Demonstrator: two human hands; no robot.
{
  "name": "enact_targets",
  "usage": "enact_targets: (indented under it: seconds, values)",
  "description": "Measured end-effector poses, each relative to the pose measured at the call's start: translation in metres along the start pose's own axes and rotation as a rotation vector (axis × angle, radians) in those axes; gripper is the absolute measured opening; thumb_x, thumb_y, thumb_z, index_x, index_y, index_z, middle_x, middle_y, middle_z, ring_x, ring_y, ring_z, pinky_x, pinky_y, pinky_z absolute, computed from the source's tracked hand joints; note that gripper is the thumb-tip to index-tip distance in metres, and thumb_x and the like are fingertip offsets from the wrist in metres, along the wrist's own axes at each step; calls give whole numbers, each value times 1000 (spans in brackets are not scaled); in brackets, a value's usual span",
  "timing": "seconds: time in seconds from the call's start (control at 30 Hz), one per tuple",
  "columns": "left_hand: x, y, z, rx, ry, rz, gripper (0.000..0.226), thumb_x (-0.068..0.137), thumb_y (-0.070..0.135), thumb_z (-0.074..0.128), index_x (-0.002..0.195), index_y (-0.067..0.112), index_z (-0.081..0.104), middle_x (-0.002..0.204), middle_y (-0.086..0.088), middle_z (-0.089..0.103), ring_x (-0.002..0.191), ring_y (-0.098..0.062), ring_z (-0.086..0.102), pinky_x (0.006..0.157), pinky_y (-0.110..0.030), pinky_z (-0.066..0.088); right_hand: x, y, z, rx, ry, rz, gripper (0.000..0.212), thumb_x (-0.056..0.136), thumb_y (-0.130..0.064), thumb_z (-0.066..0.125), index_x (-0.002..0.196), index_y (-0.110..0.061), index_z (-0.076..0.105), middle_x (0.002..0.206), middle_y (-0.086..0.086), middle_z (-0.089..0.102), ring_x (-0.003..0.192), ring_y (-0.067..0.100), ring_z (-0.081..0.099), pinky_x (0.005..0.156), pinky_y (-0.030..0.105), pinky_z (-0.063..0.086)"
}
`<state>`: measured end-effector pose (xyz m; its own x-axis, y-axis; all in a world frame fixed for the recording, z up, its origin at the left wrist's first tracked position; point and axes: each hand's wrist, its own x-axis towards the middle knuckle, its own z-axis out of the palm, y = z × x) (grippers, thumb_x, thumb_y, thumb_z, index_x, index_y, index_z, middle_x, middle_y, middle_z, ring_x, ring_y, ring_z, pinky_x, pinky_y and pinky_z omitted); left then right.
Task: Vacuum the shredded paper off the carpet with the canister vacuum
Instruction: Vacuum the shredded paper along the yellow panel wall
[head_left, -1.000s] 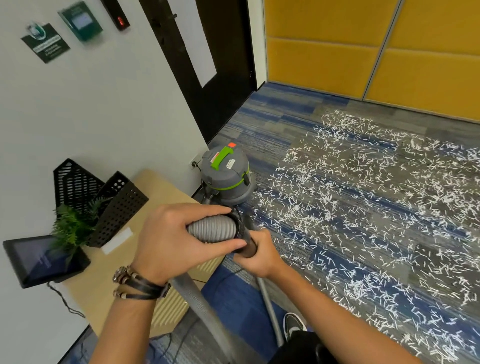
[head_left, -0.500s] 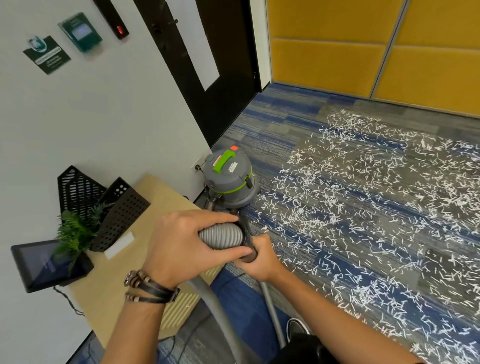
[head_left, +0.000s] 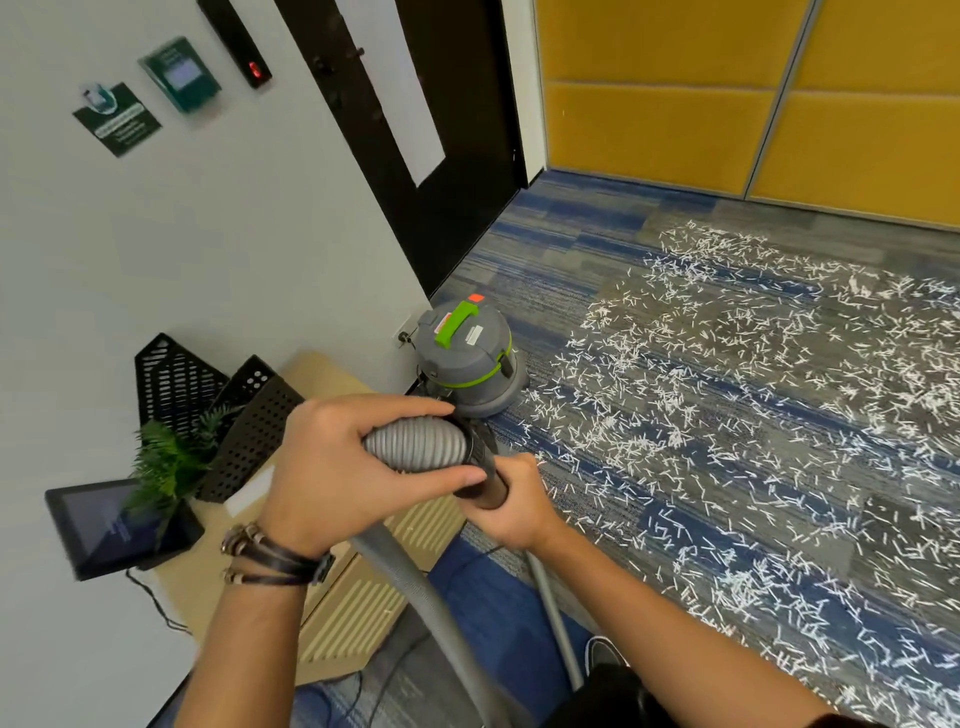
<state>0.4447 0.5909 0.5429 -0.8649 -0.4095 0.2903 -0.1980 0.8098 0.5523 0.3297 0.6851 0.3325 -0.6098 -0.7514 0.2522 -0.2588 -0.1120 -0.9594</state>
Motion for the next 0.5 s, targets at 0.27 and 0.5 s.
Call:
enact_targets:
  seconds: [0.27,0.5]
  values:
    - [-14,0,-7,22,-62,8,56,64,72,87,104,32,84,97,21,79,91,2,75,82,-38,63,-28,2,11,4,-24,27,31,71,-9,77,60,-14,49,56,-10,37,51,0,31,49,22,29]
    - [-20,7,-25,13,24,34,51,67,64,85,105,31,80,102,18,78,94,4,74,85,-30,62,-21,-15,8,6,-78,11,26,71,-17,72,61,-28,50,51,-11,40,49,4,35,50,26,31]
